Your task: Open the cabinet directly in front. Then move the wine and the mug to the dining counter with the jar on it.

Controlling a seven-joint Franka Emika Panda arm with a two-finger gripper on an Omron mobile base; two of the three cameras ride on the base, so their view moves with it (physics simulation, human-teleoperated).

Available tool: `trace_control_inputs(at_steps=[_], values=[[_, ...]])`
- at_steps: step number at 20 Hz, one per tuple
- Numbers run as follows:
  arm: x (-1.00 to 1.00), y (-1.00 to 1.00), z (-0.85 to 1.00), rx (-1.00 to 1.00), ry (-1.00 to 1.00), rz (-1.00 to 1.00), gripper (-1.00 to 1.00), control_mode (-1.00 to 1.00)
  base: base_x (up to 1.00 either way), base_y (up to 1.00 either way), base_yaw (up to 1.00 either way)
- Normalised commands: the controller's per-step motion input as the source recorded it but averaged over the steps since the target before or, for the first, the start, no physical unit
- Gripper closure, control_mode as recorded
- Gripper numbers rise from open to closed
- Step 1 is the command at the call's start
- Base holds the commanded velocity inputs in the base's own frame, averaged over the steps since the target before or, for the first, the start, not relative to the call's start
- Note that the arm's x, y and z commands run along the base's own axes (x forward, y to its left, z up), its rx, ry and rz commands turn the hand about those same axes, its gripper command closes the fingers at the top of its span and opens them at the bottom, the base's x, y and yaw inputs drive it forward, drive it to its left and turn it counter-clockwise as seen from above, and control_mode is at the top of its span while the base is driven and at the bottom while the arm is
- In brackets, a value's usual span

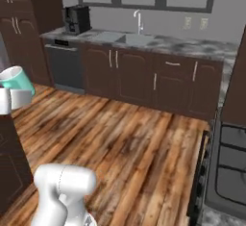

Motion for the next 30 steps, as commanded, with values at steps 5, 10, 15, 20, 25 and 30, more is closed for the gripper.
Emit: trace_control_inputs(at_steps=[5,10,15,20,25,30], values=[[0.0,0.0,0.0,0.0,0.0,0.0,1.0,1.0,0.0,0.01,0.97],[0.0,0.0,0.0,0.0,0.0,0.0,1.0,1.0,0.0,0.02,0.98],[0.0,0.0,0.0,0.0,0.0,0.0,1.0,1.0,0.0,0.01,0.98],[0.0,0.0,0.0,0.0,0.0,0.0,1.0,1.0,0.07,0.0,0.94],[0.0,0.0,0.0,0.0,0.0,0.0,1.0,1.0,0.14,-0.09,0.25],[0.0,0.0,0.0,0.0,0.0,0.0,1.0,1.0,0.28,-0.62,0.12]])
